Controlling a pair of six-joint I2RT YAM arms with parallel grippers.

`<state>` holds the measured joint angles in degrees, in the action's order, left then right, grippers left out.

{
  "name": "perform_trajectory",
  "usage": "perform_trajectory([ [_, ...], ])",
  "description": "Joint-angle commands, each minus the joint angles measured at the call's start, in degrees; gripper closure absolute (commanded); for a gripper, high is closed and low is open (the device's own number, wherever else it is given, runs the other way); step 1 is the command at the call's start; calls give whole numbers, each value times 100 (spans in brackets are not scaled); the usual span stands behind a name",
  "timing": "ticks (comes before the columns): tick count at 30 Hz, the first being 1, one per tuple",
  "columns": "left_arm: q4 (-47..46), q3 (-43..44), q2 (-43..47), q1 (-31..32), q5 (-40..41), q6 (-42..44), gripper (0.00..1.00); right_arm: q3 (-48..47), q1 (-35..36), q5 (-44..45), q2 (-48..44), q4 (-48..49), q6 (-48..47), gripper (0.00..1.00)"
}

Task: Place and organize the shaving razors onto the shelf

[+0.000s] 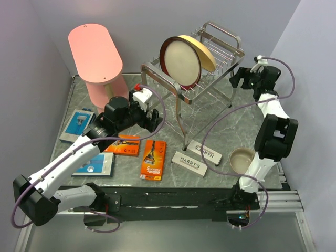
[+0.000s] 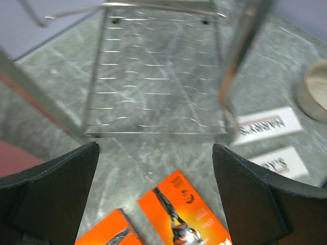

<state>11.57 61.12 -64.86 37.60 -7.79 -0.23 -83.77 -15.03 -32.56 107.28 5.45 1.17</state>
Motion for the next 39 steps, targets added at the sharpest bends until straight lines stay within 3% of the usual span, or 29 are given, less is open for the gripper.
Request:
perform_trajectory([
  [1,-568,31,79,19,936,-39,2,-666,192,-207,362,501,-283,9],
  [5,-735,286,-280,19,1577,234,3,-580,614,965,399,622,-723,10],
  [9,-1103,129,-317,-7,2149,199,2,-518,755,2163,425,843,-355,12],
  [17,-1395,-145,-439,-112,2835,-197,1,-281,703,3438,293,896,-196,16],
  [31,-2027,242,-1756,-447,2432,-311,1,756,-167,3405,-585,747,103,18],
  [39,-2379,1094,-2864,-526,2002,-513,5,1169,-642,3335,-999,694,164,18],
])
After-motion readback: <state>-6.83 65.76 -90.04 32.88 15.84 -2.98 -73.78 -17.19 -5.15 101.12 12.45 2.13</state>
